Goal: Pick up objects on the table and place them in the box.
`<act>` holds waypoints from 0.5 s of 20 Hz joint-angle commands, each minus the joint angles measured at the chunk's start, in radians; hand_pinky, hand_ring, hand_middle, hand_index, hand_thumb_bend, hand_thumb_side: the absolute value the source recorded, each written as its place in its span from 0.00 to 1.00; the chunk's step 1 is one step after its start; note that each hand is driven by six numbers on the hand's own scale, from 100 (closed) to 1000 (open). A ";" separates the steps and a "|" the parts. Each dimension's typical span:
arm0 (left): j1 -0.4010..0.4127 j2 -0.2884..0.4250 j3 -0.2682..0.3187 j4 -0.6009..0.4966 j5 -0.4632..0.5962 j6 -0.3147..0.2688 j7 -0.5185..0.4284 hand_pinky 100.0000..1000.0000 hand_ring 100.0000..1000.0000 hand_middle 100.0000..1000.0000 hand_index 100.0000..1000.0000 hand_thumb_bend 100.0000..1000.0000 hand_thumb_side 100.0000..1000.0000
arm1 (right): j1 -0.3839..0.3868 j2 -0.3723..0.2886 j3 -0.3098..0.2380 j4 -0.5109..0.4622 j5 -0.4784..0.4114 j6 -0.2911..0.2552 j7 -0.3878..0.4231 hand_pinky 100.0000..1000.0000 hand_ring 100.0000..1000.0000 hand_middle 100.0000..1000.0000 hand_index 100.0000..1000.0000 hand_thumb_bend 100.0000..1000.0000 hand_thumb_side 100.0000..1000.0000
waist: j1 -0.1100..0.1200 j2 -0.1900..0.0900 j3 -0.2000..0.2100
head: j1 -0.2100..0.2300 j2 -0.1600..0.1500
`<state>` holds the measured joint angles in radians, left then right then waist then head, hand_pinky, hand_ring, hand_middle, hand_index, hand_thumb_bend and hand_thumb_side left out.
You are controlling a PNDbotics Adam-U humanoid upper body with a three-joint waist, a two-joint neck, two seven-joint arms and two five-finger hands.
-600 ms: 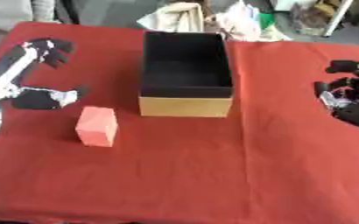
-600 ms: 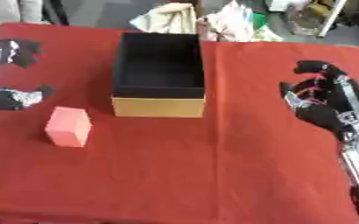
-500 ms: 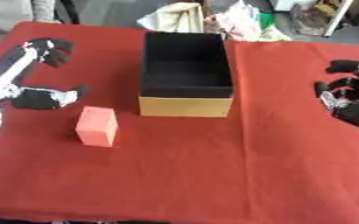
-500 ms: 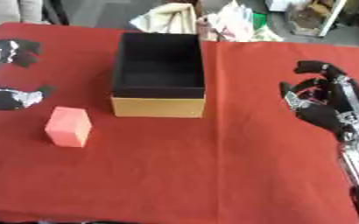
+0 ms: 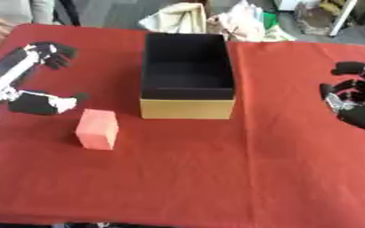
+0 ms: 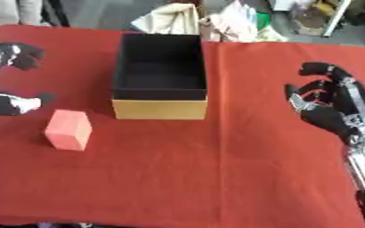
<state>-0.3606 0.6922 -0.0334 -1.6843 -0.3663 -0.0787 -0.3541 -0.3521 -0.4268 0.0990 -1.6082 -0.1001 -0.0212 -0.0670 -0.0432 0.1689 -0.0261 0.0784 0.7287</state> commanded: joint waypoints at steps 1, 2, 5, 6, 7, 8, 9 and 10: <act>-0.015 0.097 -0.032 -0.016 0.000 -0.019 -0.051 0.73 0.72 0.72 0.85 0.44 0.13 | -0.012 -0.030 -0.006 -0.006 -0.001 -0.001 0.004 0.37 0.49 0.65 0.74 0.21 0.00 | 0.007 -0.018 -0.002 | 0.003 0.000; -0.019 0.112 -0.043 -0.014 0.004 -0.024 -0.071 0.73 0.72 0.72 0.85 0.44 0.13 | -0.011 -0.030 -0.006 -0.005 -0.001 -0.001 0.005 0.37 0.49 0.65 0.74 0.21 0.00 | 0.008 -0.018 -0.003 | 0.003 0.000; -0.036 0.144 -0.079 -0.007 0.009 -0.039 -0.123 0.73 0.72 0.72 0.85 0.44 0.13 | -0.011 -0.030 -0.004 -0.005 -0.001 -0.001 0.008 0.37 0.49 0.65 0.74 0.20 0.00 | 0.011 -0.020 -0.004 | 0.006 0.002; -0.043 0.148 -0.089 -0.003 0.010 -0.042 -0.136 0.73 0.72 0.72 0.85 0.44 0.13 | -0.011 -0.030 -0.003 -0.004 -0.001 -0.001 0.008 0.37 0.49 0.65 0.74 0.20 0.00 | 0.011 -0.021 -0.004 | 0.007 0.002; -0.049 0.151 -0.099 0.000 0.011 -0.045 -0.148 0.73 0.72 0.72 0.84 0.44 0.13 | -0.012 -0.030 -0.003 -0.004 -0.001 -0.001 0.009 0.37 0.49 0.65 0.74 0.20 0.00 | 0.011 -0.021 -0.005 | 0.008 0.002; -0.056 0.152 -0.110 0.004 0.013 -0.048 -0.160 0.73 0.72 0.72 0.84 0.44 0.13 | -0.012 -0.030 -0.002 -0.004 -0.001 -0.001 0.009 0.37 0.49 0.65 0.74 0.20 0.00 | 0.010 -0.021 -0.006 | 0.008 0.001; -0.062 0.153 -0.122 0.008 0.014 -0.051 -0.173 0.73 0.72 0.72 0.84 0.44 0.13 | -0.012 -0.030 -0.002 -0.004 -0.001 -0.001 0.010 0.37 0.49 0.65 0.74 0.20 0.00 | 0.010 -0.021 -0.007 | 0.009 0.001; -0.069 0.153 -0.134 0.014 0.015 -0.054 -0.186 0.73 0.72 0.72 0.84 0.44 0.13 | -0.013 -0.030 -0.002 -0.004 -0.001 -0.001 0.010 0.37 0.49 0.65 0.74 0.20 0.00 | 0.010 -0.021 -0.008 | 0.010 0.001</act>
<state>-0.4108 0.8050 -0.1622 -1.6665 -0.3580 -0.1285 -0.5244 -0.3520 -0.4272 0.0999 -1.6030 -0.1001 -0.0202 -0.0600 -0.0360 0.1652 -0.0342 0.0849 0.7287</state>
